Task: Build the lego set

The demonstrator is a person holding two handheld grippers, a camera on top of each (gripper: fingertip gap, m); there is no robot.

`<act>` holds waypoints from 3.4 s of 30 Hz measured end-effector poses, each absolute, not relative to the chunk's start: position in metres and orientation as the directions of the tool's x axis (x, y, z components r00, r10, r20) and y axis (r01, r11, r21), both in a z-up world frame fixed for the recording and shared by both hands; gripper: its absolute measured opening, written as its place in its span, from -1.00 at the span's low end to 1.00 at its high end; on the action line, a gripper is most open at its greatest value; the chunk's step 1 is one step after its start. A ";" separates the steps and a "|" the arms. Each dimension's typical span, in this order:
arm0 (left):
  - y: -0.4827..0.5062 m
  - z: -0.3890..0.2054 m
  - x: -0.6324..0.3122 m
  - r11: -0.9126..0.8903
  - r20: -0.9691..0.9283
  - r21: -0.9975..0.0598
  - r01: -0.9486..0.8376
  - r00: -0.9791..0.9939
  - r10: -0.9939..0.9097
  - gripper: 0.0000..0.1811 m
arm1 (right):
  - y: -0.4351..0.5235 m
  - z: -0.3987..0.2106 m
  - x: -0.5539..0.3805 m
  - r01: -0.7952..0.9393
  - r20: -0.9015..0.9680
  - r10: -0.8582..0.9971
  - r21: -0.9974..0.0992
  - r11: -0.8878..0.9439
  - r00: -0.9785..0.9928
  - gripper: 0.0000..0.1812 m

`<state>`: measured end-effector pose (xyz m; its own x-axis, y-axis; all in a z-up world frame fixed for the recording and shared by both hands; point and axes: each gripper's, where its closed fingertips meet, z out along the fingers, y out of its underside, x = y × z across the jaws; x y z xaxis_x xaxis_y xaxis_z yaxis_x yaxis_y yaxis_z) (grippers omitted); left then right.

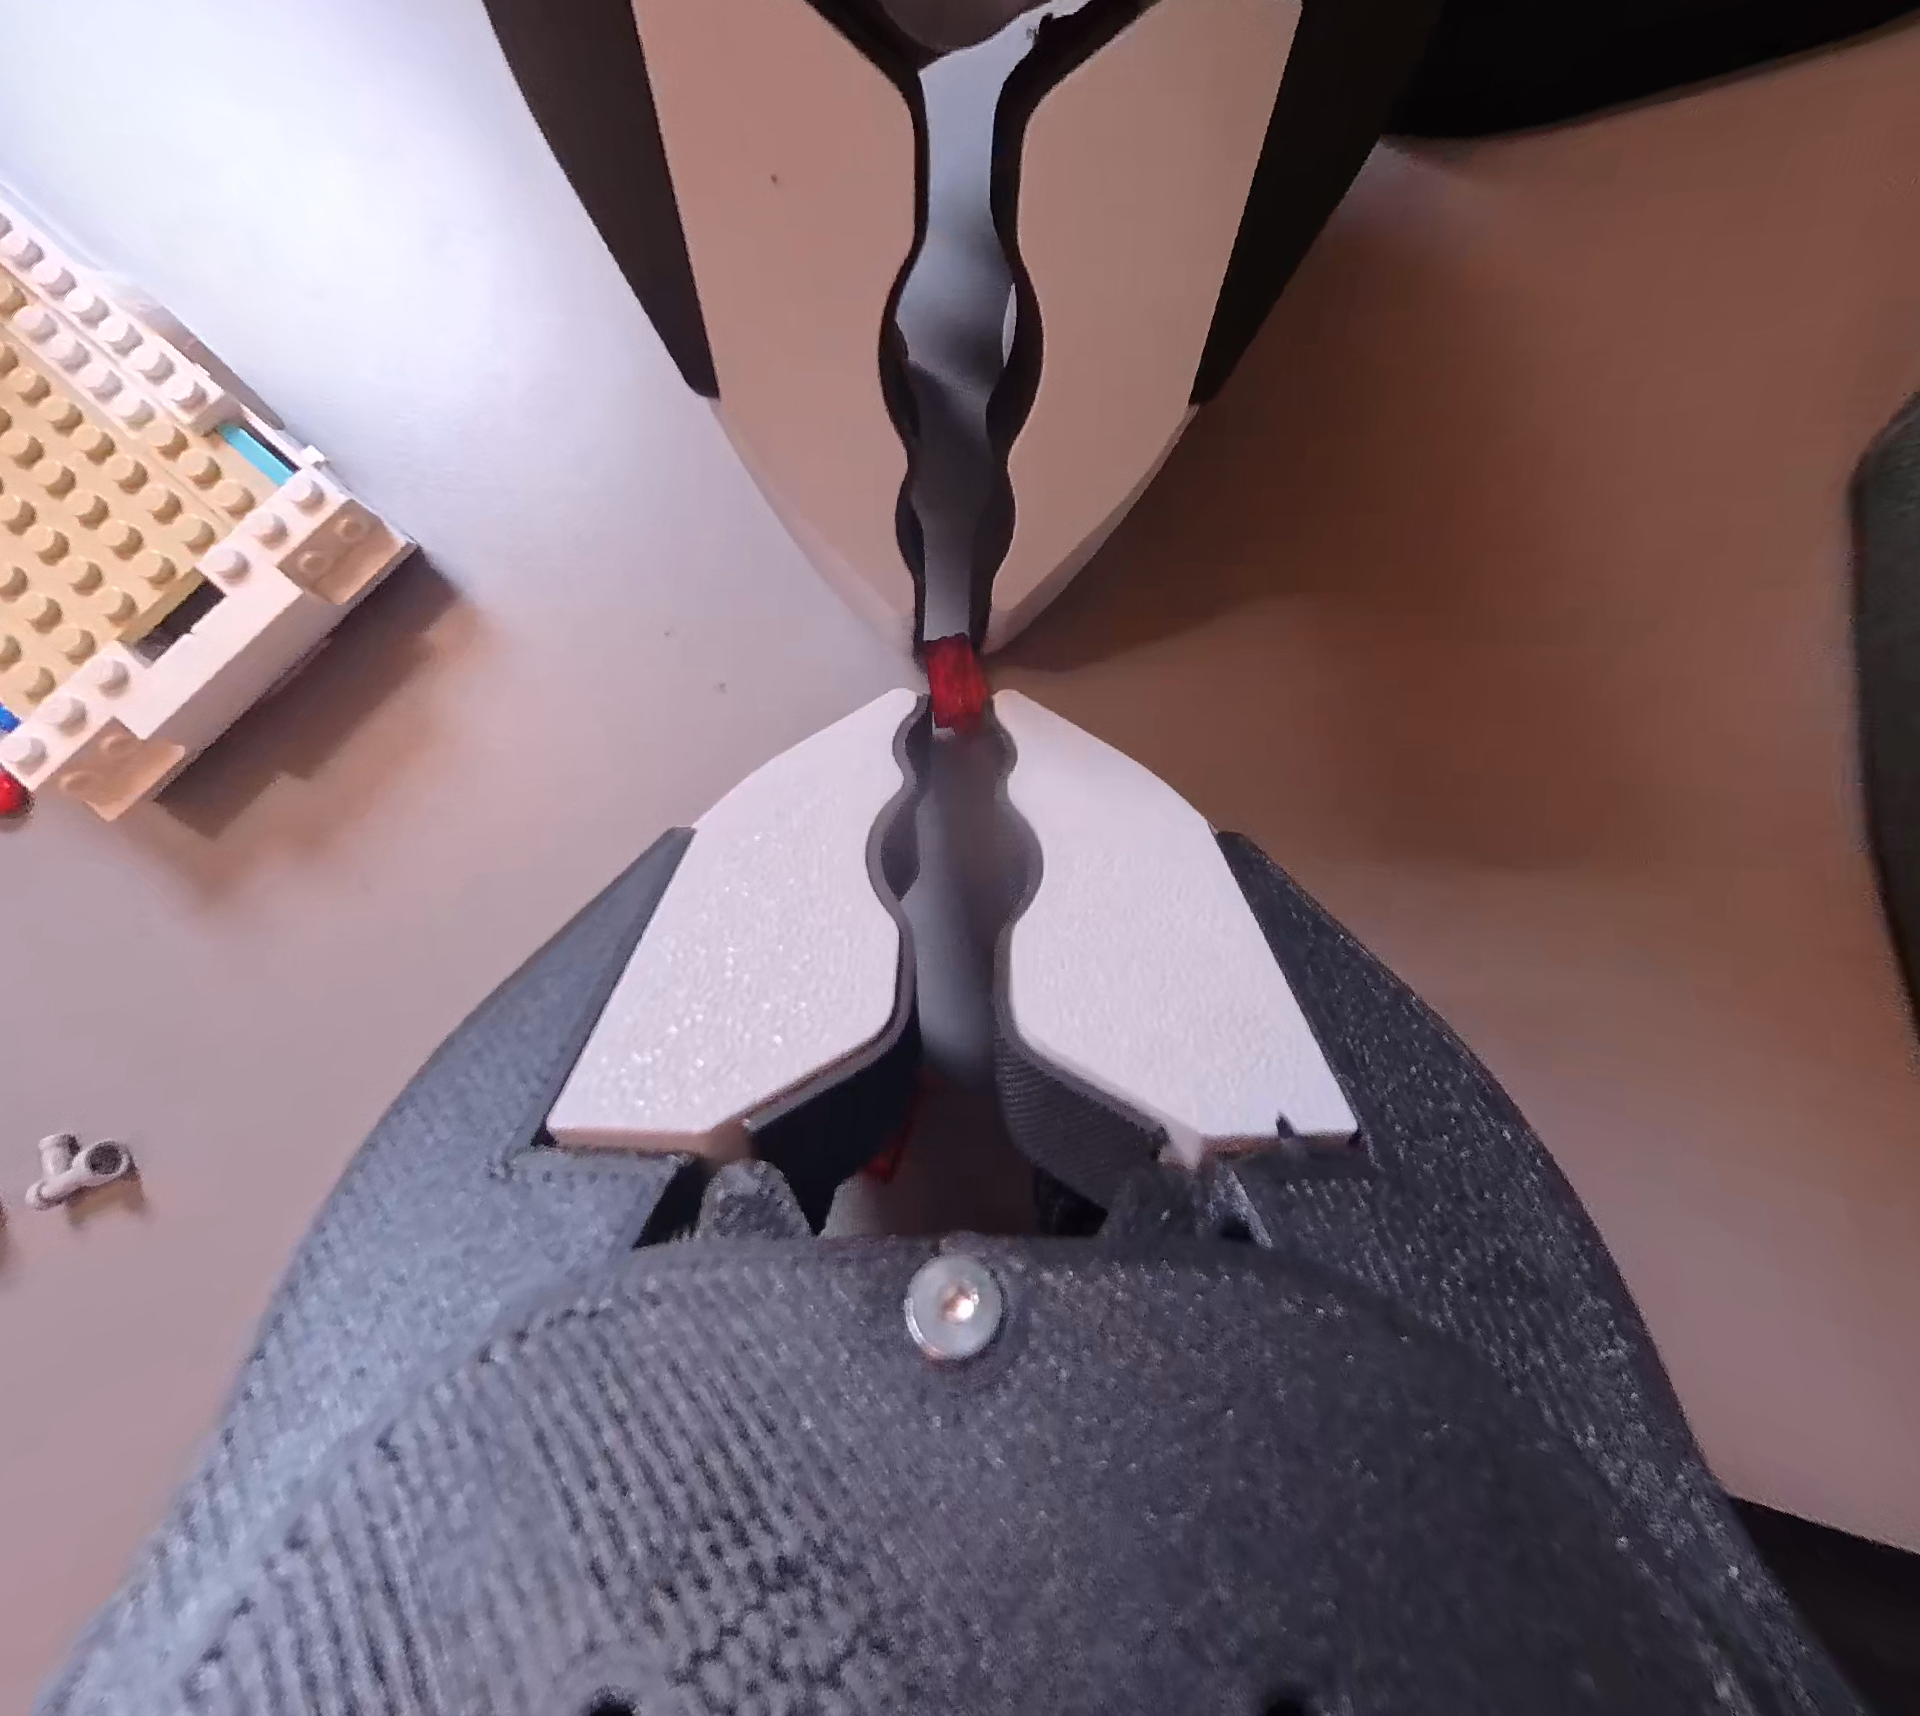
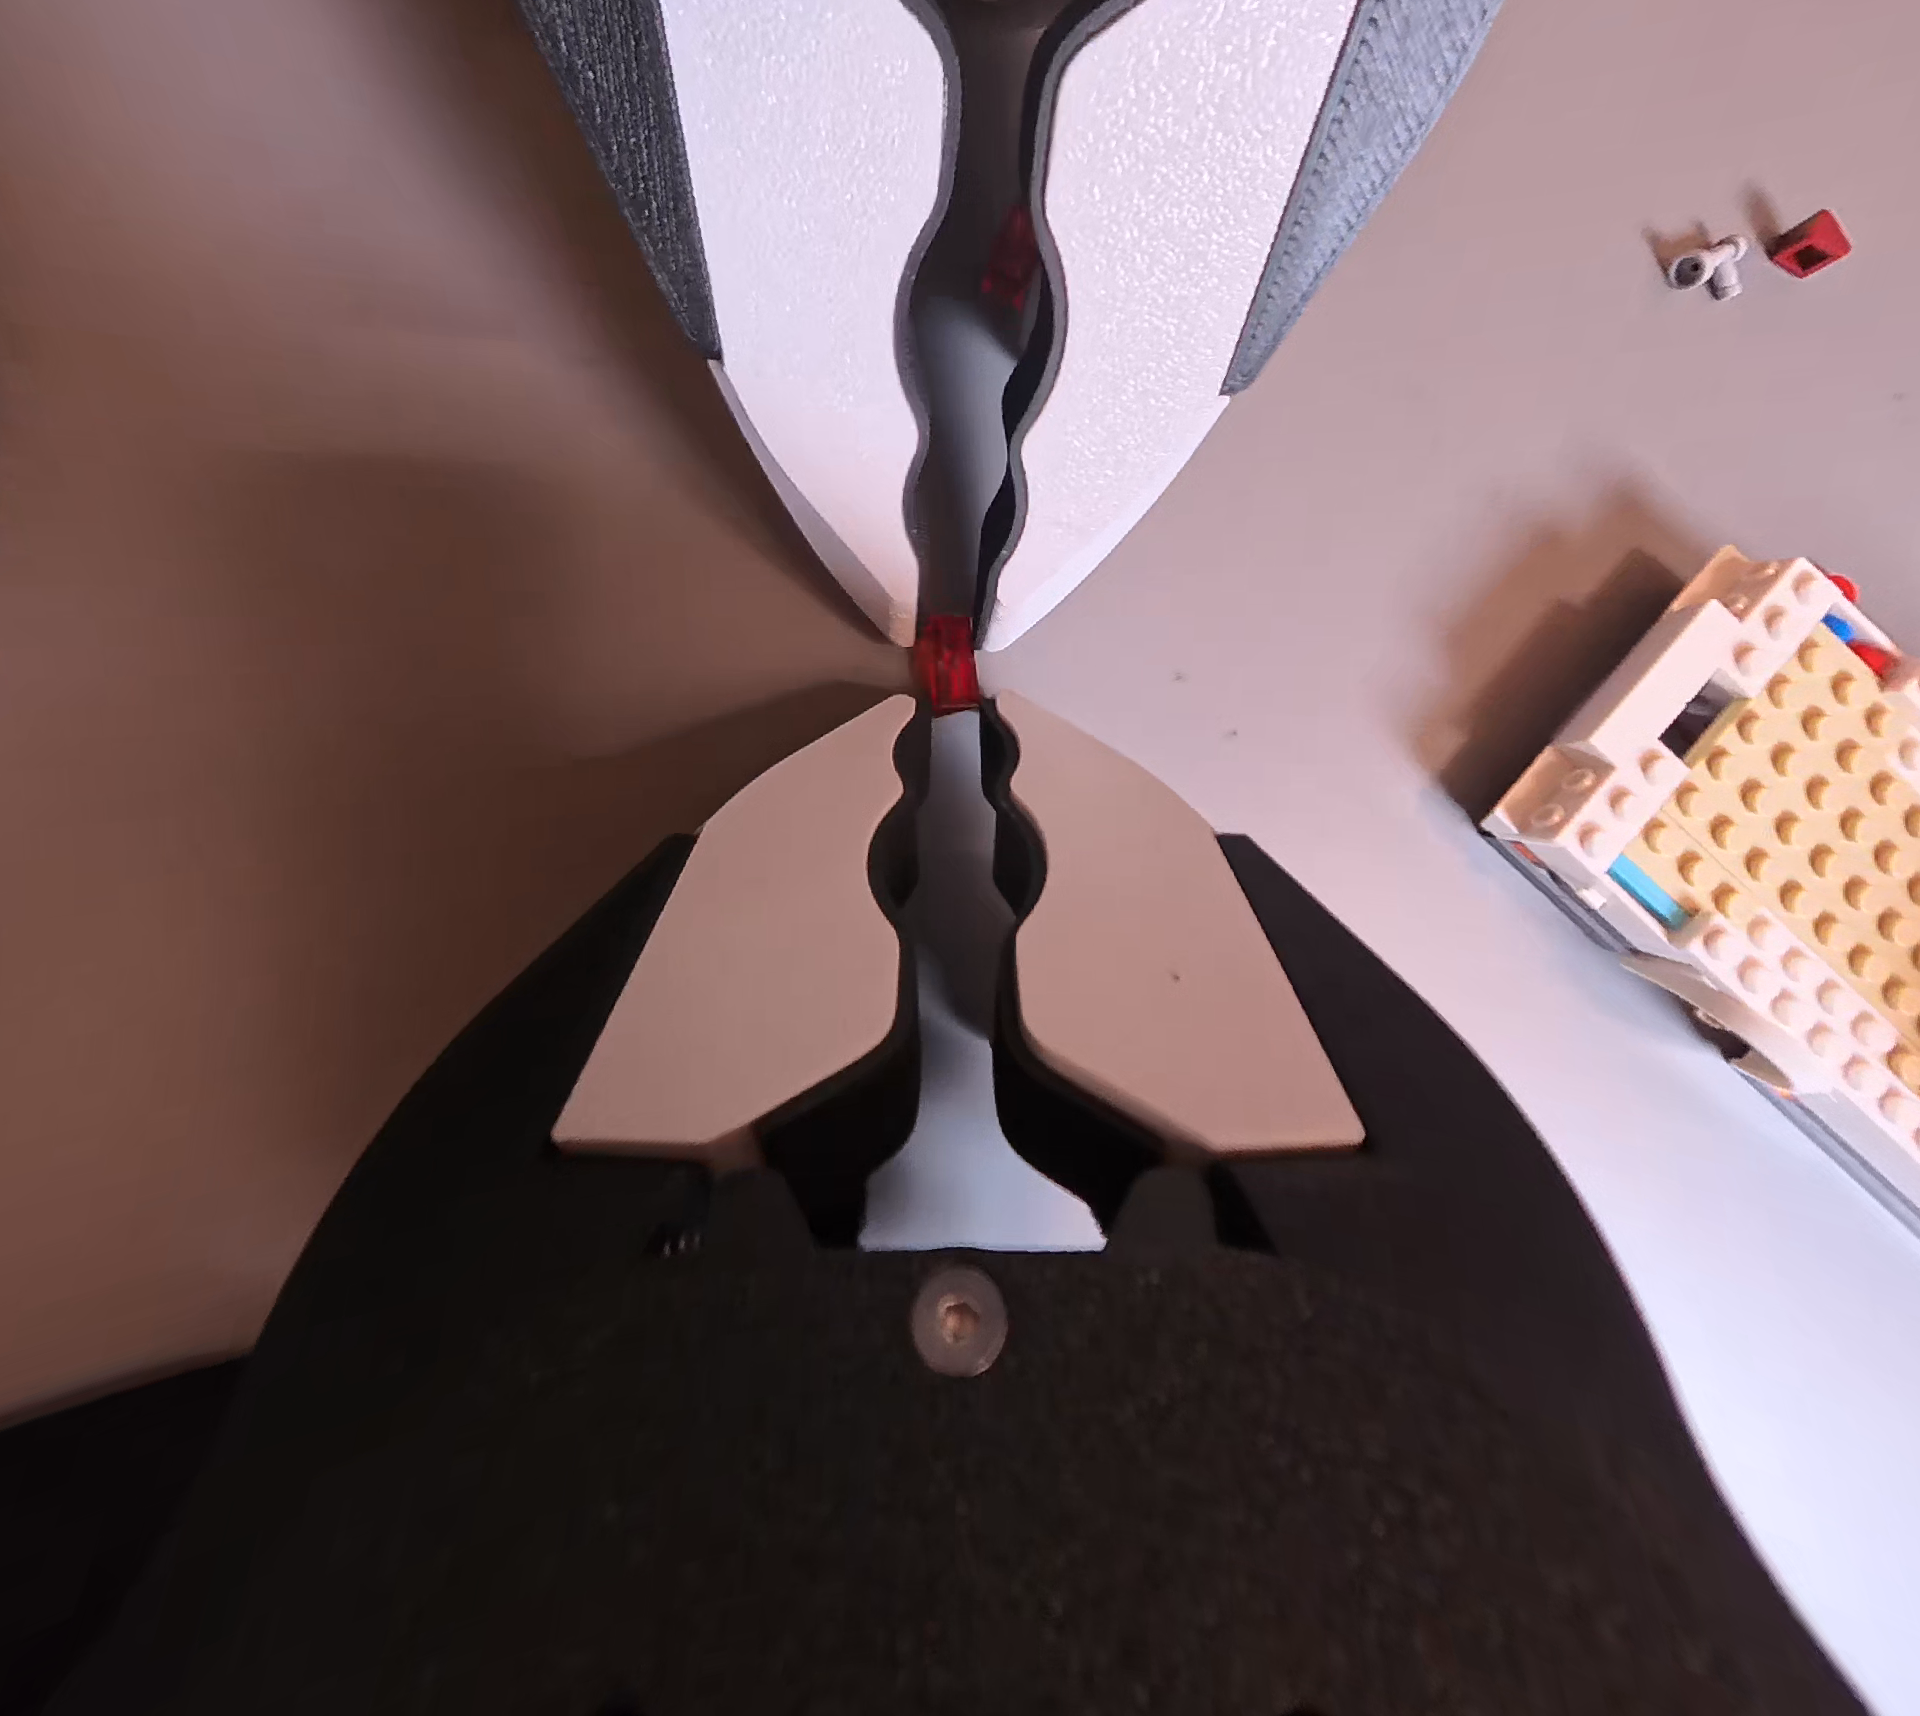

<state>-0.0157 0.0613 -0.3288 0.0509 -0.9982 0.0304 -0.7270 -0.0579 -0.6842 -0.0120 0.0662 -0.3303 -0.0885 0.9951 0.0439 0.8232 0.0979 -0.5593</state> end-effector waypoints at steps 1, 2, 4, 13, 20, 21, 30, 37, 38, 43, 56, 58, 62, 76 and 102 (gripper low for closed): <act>0.061 -0.329 -0.016 -0.046 0.021 -0.685 -0.728 0.043 -0.999 -0.90 | 0.066 -0.330 -0.012 0.821 0.039 0.995 -0.563 0.094 -0.087 -0.90; 0.061 -0.329 -0.016 -0.039 0.015 -0.684 -0.729 0.039 -0.999 -0.90 | 0.065 -0.330 -0.011 0.821 0.031 0.996 -0.565 0.087 -0.084 -0.89; 0.062 -0.329 -0.016 -0.025 0.000 -0.683 -0.730 0.035 -0.999 -0.91 | 0.065 -0.330 -0.010 0.821 0.014 0.997 -0.567 0.075 -0.081 -0.86; 0.064 -0.329 -0.016 0.135 -0.149 -0.666 -0.733 -0.047 -0.988 -0.91 | 0.067 -0.330 -0.015 0.823 -0.013 0.998 -0.566 0.048 -0.066 -0.88; 0.065 -0.328 -0.016 0.098 -0.099 -0.689 -0.718 -0.041 -0.994 -0.88 | 0.066 -0.332 -0.014 0.854 -0.048 0.999 -0.520 -0.020 -0.006 -0.91; 0.066 -0.328 -0.016 0.087 -0.092 -0.691 -0.718 -0.032 -0.995 -0.86 | 0.066 -0.332 -0.015 0.855 -0.048 0.999 -0.518 -0.035 0.011 -0.91; 0.070 -0.332 -0.020 0.012 -0.029 -0.685 -0.729 0.011 -1.000 -0.89 | 0.070 -0.333 -0.020 0.825 -0.048 0.984 -0.538 -0.171 0.172 -0.91; 0.069 -0.332 -0.020 0.006 -0.016 -0.672 -0.741 0.006 -1.000 -0.91 | 0.068 -0.333 -0.018 0.829 -0.036 0.988 -0.541 -0.145 0.150 -0.87; 0.069 -0.332 -0.020 0.013 -0.020 -0.670 -0.742 0.001 -1.000 -0.91 | 0.067 -0.332 -0.017 0.827 -0.036 0.990 -0.546 -0.135 0.138 -0.85; 0.069 -0.332 -0.020 -0.001 0.018 -0.680 -0.733 -0.016 -1.000 -0.91 | 0.063 -0.328 -0.014 0.789 0.048 0.998 -0.615 0.002 0.035 -0.79; 0.051 -0.280 -0.030 -0.272 0.453 -0.786 -0.554 -0.218 -0.865 -0.91 | 0.053 -0.277 -0.030 0.571 0.348 0.936 -0.756 0.319 -0.062 -0.75; 0.046 -0.274 -0.030 -0.295 0.484 -0.790 -0.537 -0.253 -0.838 -0.91 | 0.050 -0.276 -0.034 0.561 0.377 0.924 -0.751 0.348 -0.069 -0.75; 0.041 -0.268 -0.031 -0.322 0.517 -0.787 -0.527 -0.278 -0.809 -0.91 | 0.047 -0.270 -0.038 0.541 0.413 0.908 -0.749 0.382 -0.069 -0.87; 0.058 -0.252 -0.025 -0.216 0.321 -0.869 -0.445 -0.176 -0.931 -0.87 | 0.062 -0.256 -0.031 0.431 0.185 0.982 -0.889 0.152 0.037 -0.91; 0.067 -0.199 -0.017 0.117 -0.117 -0.967 -0.226 -0.016 -0.993 -0.88 | 0.068 -0.199 -0.026 0.029 -0.279 0.960 -0.960 -0.279 -0.012 -0.91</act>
